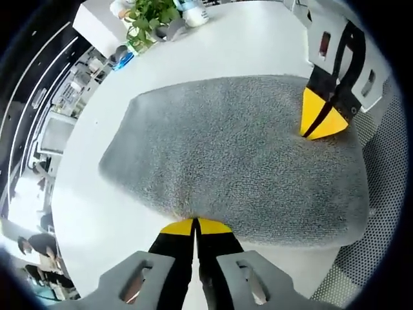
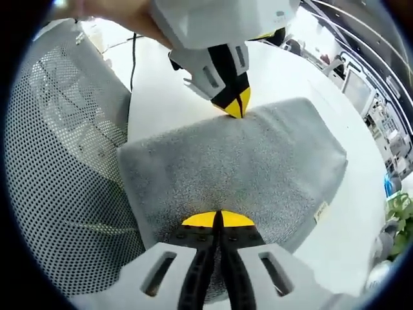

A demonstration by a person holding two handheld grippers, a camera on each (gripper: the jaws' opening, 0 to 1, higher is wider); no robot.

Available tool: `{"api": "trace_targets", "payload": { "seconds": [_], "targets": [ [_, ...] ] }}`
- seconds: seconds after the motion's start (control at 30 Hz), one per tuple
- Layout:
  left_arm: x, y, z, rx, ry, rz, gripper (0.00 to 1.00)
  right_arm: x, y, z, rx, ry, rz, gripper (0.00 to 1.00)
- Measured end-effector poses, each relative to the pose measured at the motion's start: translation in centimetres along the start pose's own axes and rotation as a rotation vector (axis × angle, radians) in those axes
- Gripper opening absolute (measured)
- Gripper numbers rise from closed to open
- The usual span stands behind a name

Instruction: Fold the towel on the table until its edges align and the towel forms a compact rectangular stack.

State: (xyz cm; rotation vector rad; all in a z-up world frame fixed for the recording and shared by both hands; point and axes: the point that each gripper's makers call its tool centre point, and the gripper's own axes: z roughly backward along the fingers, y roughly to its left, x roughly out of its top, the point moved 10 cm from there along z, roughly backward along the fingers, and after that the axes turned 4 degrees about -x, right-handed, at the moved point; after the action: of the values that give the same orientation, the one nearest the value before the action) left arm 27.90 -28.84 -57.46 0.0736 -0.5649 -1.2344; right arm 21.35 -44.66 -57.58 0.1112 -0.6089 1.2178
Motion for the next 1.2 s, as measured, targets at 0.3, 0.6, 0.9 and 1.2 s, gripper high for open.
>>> {"api": "trace_targets", "payload": {
  "seconds": [0.3, 0.6, 0.9, 1.2],
  "targets": [
    [-0.6, 0.0, 0.2, 0.000, -0.054, 0.046, 0.01, 0.1, 0.1, 0.0, -0.002, 0.001, 0.002, 0.00],
    [-0.9, -0.3, 0.3, 0.008, -0.065, 0.040, 0.01, 0.3, 0.5, 0.1, 0.026, 0.003, -0.016, 0.00],
    [-0.9, -0.4, 0.3, 0.012, -0.070, 0.034, 0.01, 0.5, 1.1, 0.0, 0.067, -0.010, -0.060, 0.00],
    [-1.2, -0.4, 0.3, 0.013, -0.086, 0.071, 0.01, 0.2, 1.1, 0.0, 0.086, -0.035, -0.128, 0.00]
  ]
}}
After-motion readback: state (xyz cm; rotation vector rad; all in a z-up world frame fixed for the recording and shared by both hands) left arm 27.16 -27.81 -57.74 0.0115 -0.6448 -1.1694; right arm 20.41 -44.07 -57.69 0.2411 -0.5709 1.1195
